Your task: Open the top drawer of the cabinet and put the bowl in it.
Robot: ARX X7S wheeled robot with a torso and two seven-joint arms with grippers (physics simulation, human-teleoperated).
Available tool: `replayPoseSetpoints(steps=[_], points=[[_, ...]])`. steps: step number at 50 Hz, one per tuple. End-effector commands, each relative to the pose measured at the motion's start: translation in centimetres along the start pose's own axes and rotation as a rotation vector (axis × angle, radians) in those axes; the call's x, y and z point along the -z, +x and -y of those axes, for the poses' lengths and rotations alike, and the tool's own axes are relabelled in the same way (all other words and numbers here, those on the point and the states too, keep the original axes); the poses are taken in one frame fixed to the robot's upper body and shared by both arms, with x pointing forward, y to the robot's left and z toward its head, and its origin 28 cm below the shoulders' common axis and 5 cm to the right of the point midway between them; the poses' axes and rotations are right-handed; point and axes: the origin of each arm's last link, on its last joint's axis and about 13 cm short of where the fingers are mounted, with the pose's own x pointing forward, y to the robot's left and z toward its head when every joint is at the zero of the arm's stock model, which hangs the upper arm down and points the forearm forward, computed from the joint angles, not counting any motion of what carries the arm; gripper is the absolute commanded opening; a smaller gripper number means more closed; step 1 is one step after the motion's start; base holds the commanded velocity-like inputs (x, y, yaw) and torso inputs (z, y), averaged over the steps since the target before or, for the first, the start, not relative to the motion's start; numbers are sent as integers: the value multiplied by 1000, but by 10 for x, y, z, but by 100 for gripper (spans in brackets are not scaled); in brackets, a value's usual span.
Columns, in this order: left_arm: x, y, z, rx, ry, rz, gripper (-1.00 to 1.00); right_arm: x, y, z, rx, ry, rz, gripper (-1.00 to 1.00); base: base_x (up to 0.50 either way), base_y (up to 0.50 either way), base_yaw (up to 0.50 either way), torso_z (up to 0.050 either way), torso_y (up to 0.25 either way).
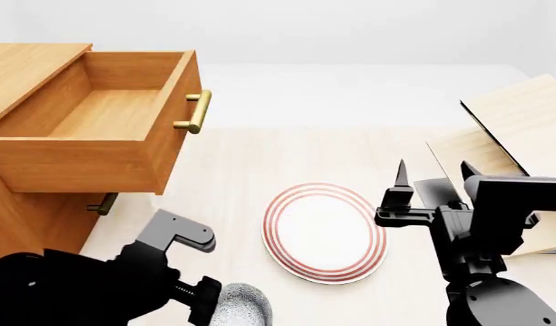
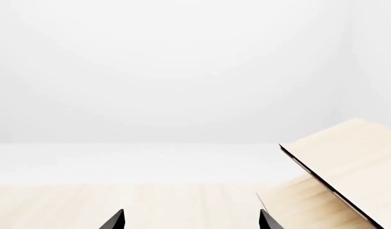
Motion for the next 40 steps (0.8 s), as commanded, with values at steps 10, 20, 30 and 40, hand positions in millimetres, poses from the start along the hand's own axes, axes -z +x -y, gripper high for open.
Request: replayPoseSetpoints(steps=[10, 20, 30, 40], points=[[1, 16, 9, 25, 34, -36, 100, 3, 0, 2, 6, 3, -6, 100, 0, 0, 0, 0, 0], [5, 24, 13, 37, 44, -57, 100, 5, 0, 2, 8, 3, -9, 100, 0, 0, 0, 0, 0], [8, 30, 15, 46, 48, -74, 100, 7, 2, 2, 6, 5, -16, 100, 0, 0, 0, 0, 0], [15, 39, 16, 58, 51, -93, 100, 8, 2, 2, 7, 4, -19, 100, 0, 0, 0, 0, 0]])
